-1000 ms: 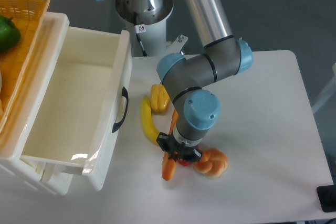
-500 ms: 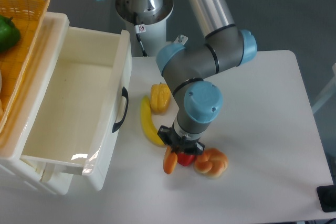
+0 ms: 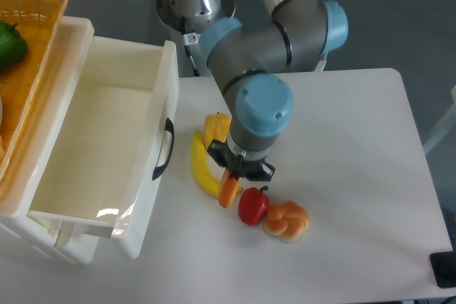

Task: Pick up the long bread
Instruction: 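Lift the held bread loaf up off the table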

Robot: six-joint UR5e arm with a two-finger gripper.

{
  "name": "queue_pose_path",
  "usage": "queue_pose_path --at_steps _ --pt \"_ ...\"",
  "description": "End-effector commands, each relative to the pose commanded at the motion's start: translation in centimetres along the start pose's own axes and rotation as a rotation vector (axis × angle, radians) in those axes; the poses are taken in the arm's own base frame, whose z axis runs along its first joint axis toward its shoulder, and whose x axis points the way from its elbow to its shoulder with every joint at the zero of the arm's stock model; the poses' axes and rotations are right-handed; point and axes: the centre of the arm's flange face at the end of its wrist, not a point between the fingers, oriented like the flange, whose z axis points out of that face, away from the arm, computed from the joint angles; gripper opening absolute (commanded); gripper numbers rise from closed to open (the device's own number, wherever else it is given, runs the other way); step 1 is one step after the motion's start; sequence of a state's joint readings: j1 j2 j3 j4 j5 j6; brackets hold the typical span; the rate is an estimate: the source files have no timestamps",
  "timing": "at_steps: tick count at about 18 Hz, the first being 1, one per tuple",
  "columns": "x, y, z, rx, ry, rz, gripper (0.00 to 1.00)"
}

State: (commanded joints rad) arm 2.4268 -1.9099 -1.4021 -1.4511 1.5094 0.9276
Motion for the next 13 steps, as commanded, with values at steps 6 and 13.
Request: queue_pose_path --at_steps 6,13 --pt "0.6 0.5 -2.4 0.027 -0.032 0.094 0.0" --pt "0.3 0.4 -3.1 0.044 -0.03 0.093 0.0"
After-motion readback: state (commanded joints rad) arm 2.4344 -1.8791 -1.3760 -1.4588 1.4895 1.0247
